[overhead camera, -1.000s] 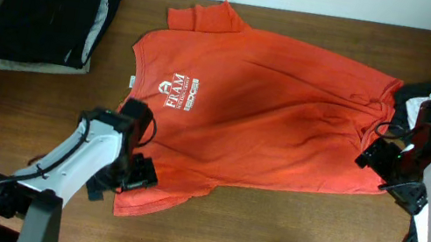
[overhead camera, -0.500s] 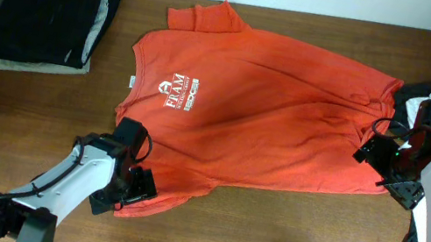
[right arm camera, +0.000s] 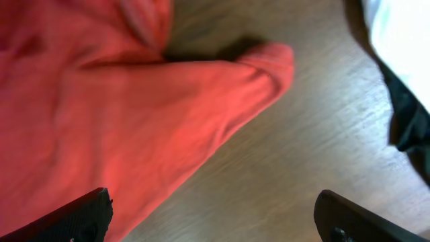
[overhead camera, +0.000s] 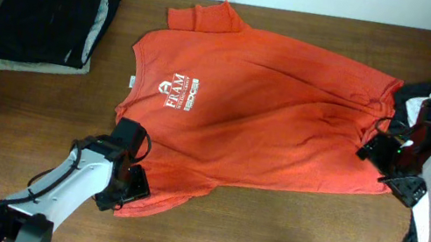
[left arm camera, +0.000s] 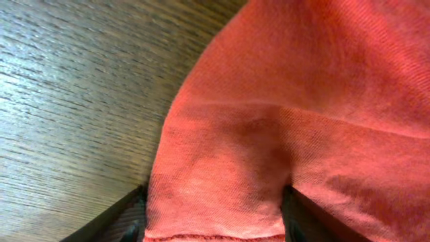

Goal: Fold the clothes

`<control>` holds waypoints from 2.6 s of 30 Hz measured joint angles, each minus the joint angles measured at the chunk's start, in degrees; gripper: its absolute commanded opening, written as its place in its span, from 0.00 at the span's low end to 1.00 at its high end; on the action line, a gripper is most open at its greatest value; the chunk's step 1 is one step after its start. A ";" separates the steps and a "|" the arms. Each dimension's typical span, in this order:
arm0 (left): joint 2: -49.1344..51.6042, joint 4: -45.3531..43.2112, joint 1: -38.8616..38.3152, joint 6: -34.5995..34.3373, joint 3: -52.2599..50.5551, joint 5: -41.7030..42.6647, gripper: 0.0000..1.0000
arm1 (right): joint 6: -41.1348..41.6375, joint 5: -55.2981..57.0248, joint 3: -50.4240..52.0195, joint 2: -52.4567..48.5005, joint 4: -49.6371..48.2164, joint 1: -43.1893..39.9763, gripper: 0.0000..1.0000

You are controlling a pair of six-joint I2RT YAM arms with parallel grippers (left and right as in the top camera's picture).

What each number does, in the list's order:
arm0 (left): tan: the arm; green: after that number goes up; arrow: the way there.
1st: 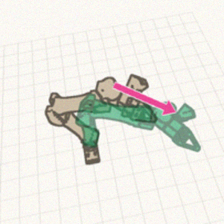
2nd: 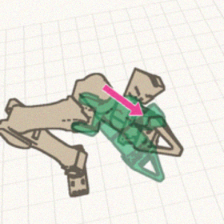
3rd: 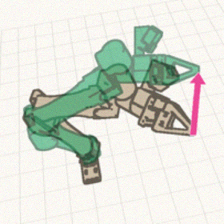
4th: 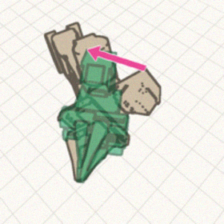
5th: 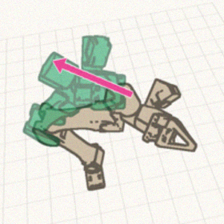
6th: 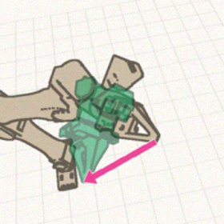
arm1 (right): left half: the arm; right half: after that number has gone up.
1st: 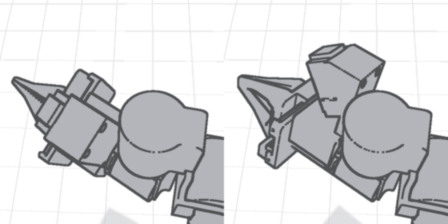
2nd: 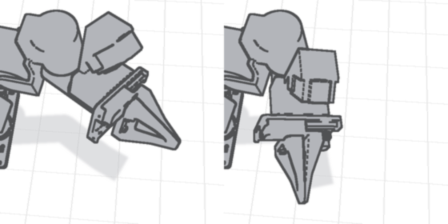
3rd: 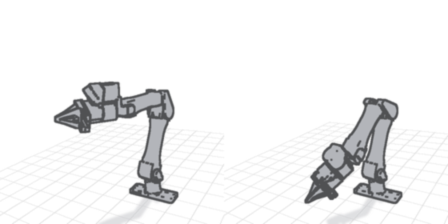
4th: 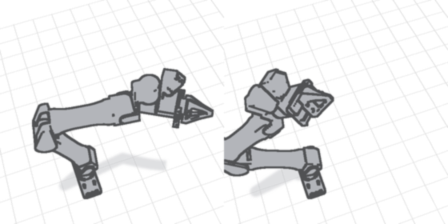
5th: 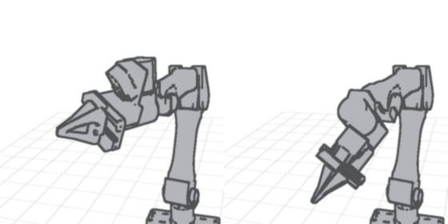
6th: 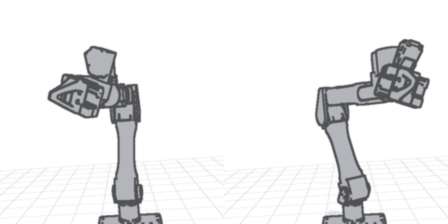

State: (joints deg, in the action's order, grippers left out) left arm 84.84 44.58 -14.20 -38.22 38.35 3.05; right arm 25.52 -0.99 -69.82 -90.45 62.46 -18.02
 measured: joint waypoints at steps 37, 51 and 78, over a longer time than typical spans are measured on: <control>-0.02 -0.24 0.02 0.00 0.00 0.02 0.63 | -1.51 -8.68 3.43 -17.64 -15.89 -14.25 0.51; -0.02 -0.07 0.00 0.00 -0.04 1.64 0.01 | -1.27 -10.32 3.74 -17.64 -16.24 -14.25 0.04; -38.23 24.74 0.00 -0.44 0.94 5.62 0.01 | 3.21 1.62 0.48 11.28 12.55 -14.32 0.04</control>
State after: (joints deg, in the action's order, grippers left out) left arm 46.61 69.32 -14.20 -38.65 39.29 8.67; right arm 28.73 0.62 -69.34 -79.18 75.00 -32.34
